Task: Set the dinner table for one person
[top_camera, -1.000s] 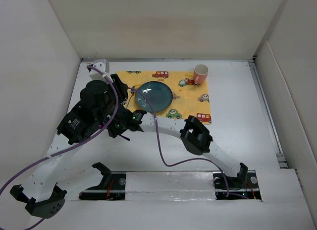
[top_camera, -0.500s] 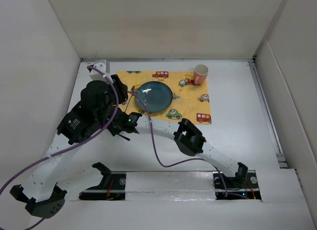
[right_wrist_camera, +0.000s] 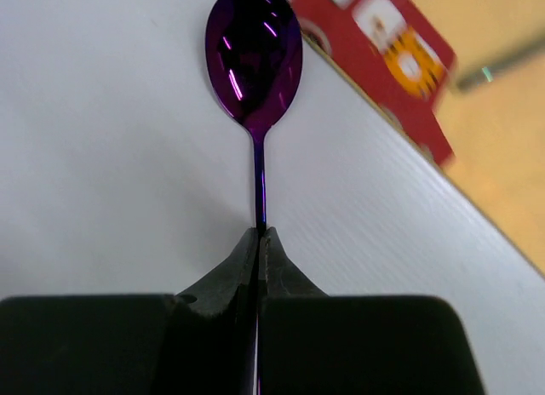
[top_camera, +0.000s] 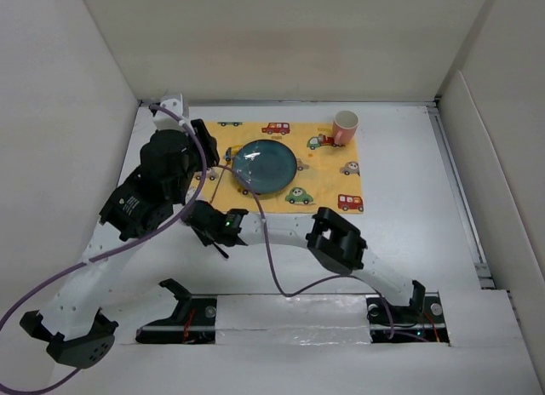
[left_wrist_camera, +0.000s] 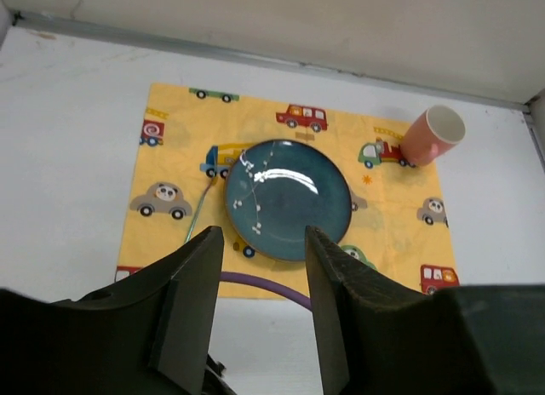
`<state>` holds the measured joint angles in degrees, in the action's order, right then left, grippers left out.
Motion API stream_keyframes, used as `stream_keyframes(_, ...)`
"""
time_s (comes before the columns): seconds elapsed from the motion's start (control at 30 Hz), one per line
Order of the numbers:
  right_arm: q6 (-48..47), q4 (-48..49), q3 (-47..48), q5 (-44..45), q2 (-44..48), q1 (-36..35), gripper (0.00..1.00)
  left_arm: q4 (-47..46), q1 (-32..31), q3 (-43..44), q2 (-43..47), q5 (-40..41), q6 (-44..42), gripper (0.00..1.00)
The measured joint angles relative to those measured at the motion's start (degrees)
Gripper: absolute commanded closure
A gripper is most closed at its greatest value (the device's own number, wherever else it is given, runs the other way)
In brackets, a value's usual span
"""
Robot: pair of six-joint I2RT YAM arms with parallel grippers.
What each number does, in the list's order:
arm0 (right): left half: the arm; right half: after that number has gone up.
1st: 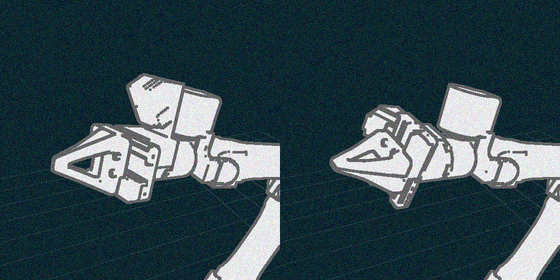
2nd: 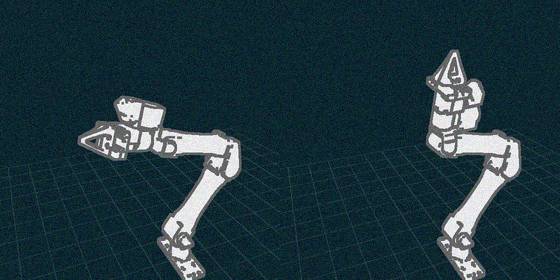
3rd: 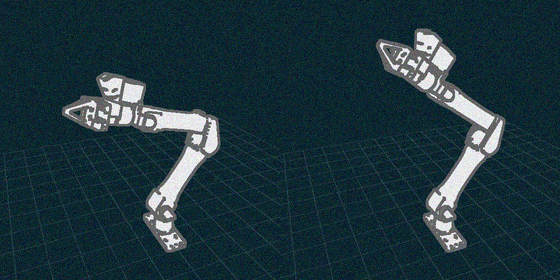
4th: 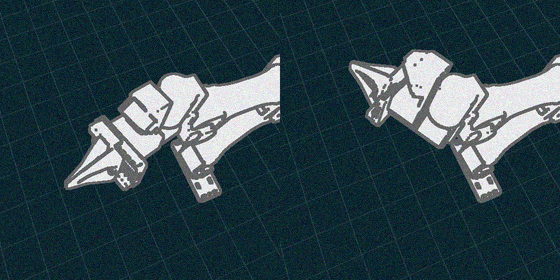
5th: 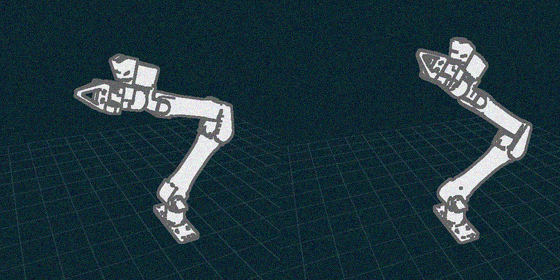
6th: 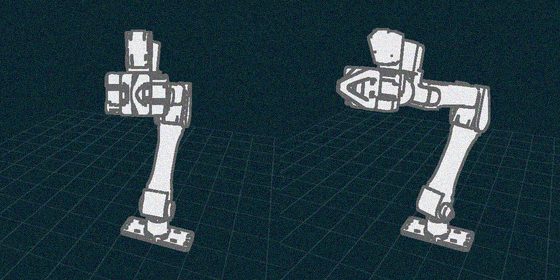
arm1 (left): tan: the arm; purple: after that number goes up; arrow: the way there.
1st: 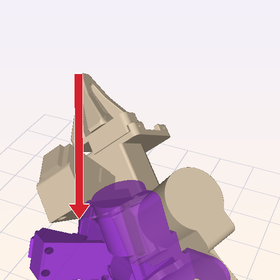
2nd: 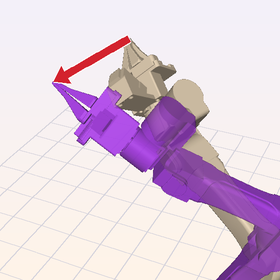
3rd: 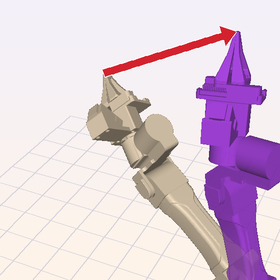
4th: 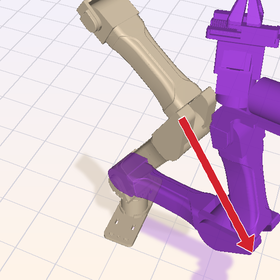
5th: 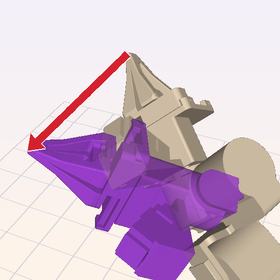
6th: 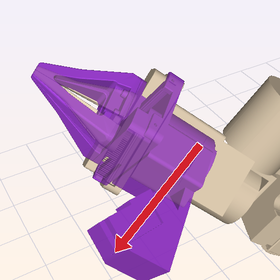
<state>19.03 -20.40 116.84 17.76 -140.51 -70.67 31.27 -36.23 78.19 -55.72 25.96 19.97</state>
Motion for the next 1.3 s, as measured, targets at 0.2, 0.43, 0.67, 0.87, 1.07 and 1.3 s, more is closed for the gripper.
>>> stream_keyframes(0.2,6.32,-0.90,-16.41,-2.84,18.16,5.01,1.00,-3.80,0.00,5.55,-2.40,1.11,-2.01,0.54)
stream_keyframes(0.43,10.80,2.08,-27.56,-2.08,36.85,23.96,1.00,-7.28,0.11,5.57,-7.02,-7.34,-0.83,0.51)
stream_keyframes(0.67,11.10,1.03,-34.16,-2.08,34.18,39.43,1.00,-9.11,0.11,0.22,-15.15,-18.01,2.29,0.51)
stream_keyframes(0.87,9.88,-0.74,-31.08,-3.19,24.85,42.21,1.00,-10.12,0.11,-2.08,-19.21,-21.42,3.61,0.51)
stream_keyframes(1.07,8.66,-1.14,-30.03,-3.72,20.96,43.98,1.00,-12.57,0.11,-2.08,-21.70,-19.56,3.19,0.55)
stream_keyframes(1.3,7.98,-0.85,-30.42,-3.82,20.79,46.03,0.62,-15.65,3.72,-4.96,-23.45,-18.23,2.97,0.61)
